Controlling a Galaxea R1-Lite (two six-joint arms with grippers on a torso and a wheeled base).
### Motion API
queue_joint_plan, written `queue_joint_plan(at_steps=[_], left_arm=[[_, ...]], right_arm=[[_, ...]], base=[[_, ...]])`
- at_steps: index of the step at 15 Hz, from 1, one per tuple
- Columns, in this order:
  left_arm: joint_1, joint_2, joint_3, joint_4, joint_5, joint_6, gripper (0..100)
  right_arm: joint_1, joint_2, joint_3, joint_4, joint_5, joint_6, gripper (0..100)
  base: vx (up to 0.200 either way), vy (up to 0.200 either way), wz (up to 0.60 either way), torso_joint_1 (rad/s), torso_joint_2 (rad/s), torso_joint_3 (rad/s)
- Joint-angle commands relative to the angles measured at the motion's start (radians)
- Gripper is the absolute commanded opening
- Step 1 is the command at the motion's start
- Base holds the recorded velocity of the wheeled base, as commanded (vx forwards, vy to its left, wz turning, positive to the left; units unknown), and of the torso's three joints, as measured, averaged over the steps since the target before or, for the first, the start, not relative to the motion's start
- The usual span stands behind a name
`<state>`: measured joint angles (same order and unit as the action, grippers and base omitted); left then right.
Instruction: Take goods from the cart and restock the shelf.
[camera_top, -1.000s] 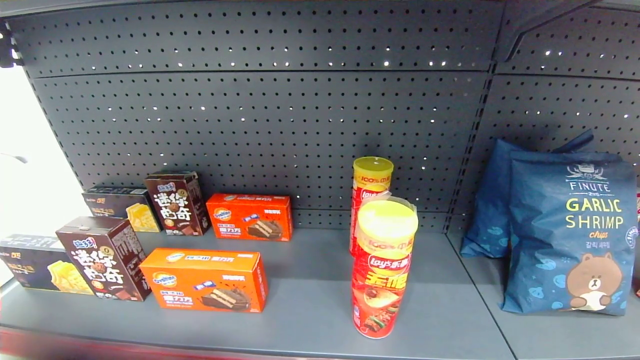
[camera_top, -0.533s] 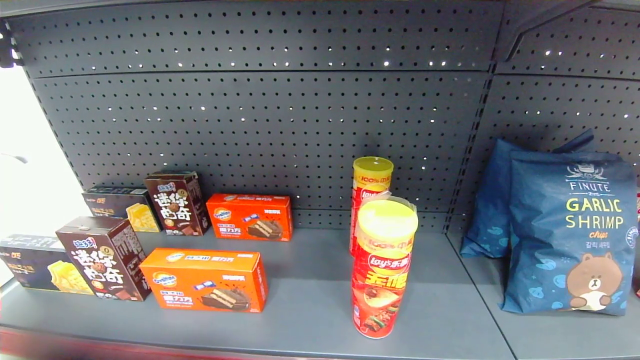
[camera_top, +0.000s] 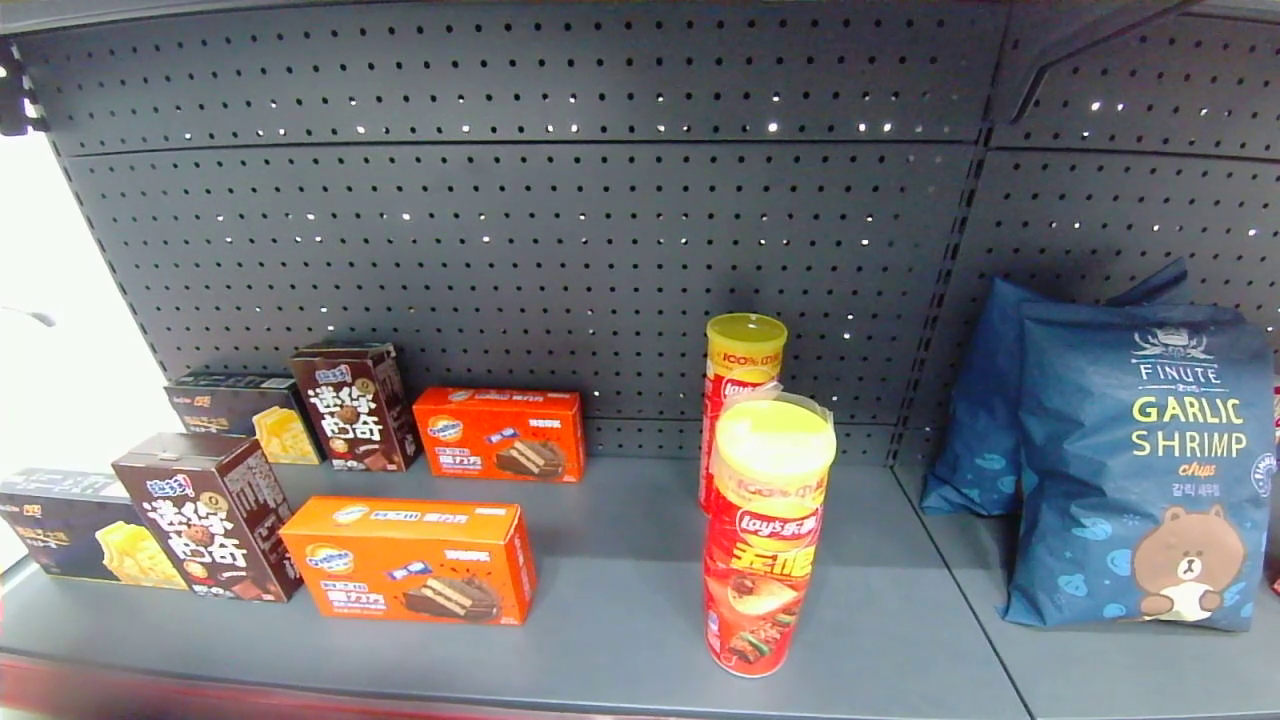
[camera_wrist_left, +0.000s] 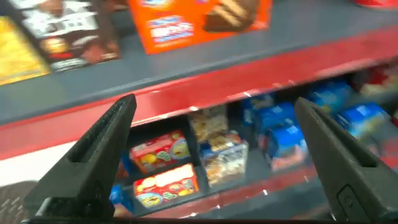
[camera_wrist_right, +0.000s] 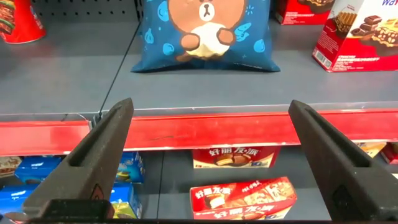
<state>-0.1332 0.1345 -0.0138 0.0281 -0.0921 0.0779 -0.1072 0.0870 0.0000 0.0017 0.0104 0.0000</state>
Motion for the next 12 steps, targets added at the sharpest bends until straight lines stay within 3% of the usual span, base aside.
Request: queue_joint_plan(at_steps=[1,2,3,4,7,12], left_arm=[[0.038,-0.042,0.014,-0.025,0.063,-0.026,100],[0.049,-0.042,0.014,-0.027,0.129,-0.058,100],[0.156,-0.069,0.014,-0.023,0.097,-0.067,100],[0.149,-0.102,0.014,-0.027,0.065,-0.066,100],[0.132,-0.133,0.014,-0.027,0.049,-0.046,100],[0.132,-0.133,0.014,-0.027,0.058,-0.066,100]], right_arm=[[0.000,0.005,0.000,0.000,0.000,0.000,100],[0.000,0.005,0.000,0.000,0.000,0.000,100],[0.000,0.005,0.000,0.000,0.000,0.000,100],[0.000,0.005,0.000,0.000,0.000,0.000,100],[0.000,0.005,0.000,0.000,0.000,0.000,100],[0.000,0.005,0.000,0.000,0.000,0.000,100]], base=[[0.000,0.000,0.00,0.000,0.00,0.000],[0.000,0.000,0.00,0.000,0.00,0.000],[0.000,0.000,0.00,0.000,0.00,0.000],[0.000,0.000,0.00,0.000,0.00,0.000],[0.000,0.000,0.00,0.000,0.00,0.000],[0.000,0.000,0.00,0.000,0.00,0.000]])
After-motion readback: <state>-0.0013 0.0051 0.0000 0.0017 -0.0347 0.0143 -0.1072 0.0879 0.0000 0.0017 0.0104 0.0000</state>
